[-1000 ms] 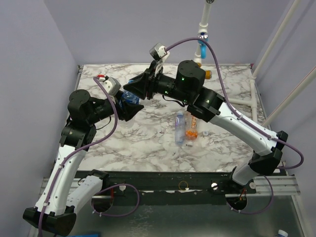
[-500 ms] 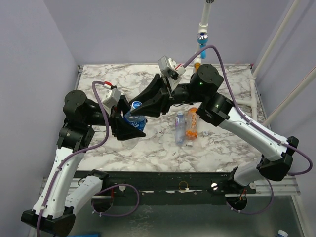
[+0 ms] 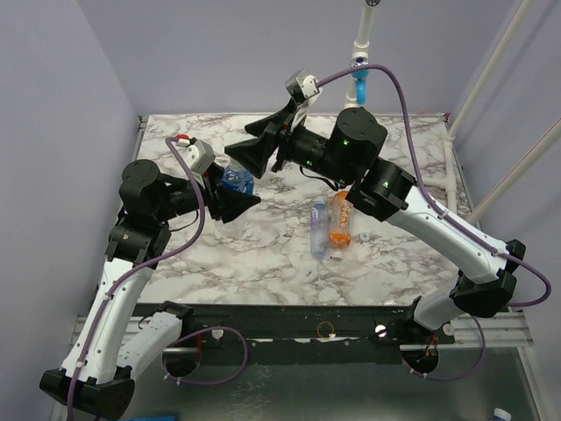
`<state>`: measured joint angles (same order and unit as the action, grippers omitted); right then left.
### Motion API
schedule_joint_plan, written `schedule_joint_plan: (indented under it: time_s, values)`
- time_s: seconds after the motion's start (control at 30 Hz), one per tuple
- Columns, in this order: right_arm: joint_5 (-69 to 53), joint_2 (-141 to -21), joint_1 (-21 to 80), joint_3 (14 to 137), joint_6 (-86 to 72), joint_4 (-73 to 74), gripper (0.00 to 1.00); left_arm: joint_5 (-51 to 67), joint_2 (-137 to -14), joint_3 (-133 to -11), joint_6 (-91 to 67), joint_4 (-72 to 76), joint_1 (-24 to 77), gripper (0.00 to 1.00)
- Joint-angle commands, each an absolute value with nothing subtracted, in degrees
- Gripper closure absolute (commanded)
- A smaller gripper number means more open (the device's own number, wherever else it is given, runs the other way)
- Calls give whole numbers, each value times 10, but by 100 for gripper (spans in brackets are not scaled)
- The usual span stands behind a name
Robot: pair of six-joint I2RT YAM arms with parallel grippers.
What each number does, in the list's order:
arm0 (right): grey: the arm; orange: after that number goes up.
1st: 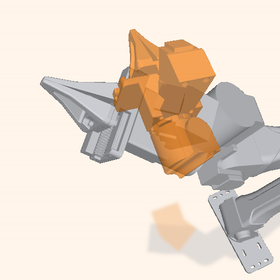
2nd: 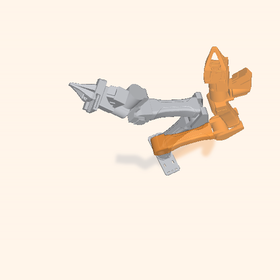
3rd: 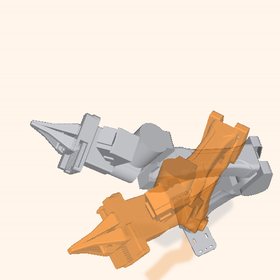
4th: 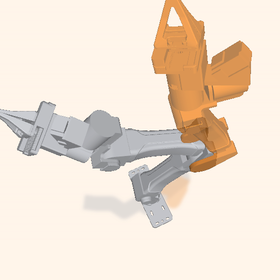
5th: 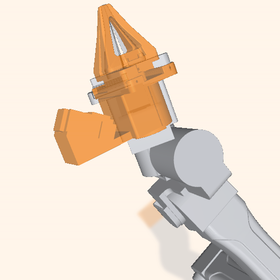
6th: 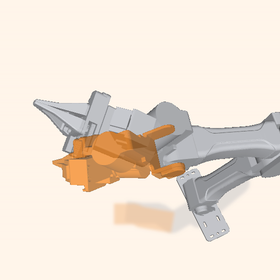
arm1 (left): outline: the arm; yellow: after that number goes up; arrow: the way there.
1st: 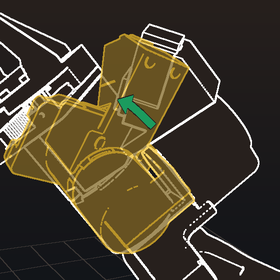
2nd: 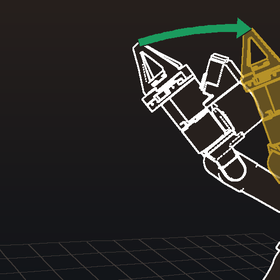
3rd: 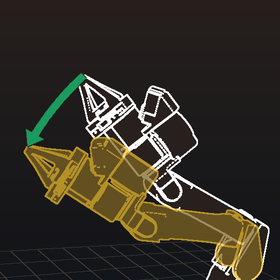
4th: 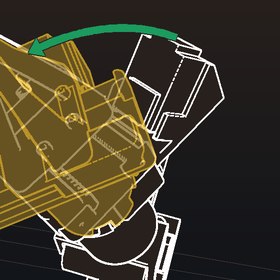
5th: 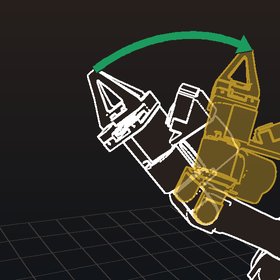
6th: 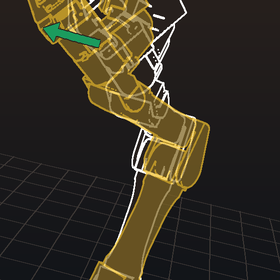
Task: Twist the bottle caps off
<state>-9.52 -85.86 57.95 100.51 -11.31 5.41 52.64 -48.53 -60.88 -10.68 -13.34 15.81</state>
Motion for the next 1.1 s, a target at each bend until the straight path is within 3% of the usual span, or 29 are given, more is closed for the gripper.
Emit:
schedule_joint_plan:
  time_s: [0.0, 0.73, 0.9, 1.0, 1.07]
  values:
    - [26, -909, 581, 1079, -139, 139, 30, 404, -475, -601, -52, -135, 155, 100]
    - [-74, -963, 582, 1115, -169, 140, 38, 335, -483, -598, -22, -152, 155, 100]
    - [-68, -964, 582, 1116, -167, 137, 55, 339, -481, -599, -23, -152, 155, 100]
    - [-61, -963, 582, 1121, -165, 140, 78, 347, -482, -601, -27, -152, 155, 100]
    - [-59, -957, 582, 1119, -163, 136, 86, 364, -481, -601, -30, -151, 156, 100]
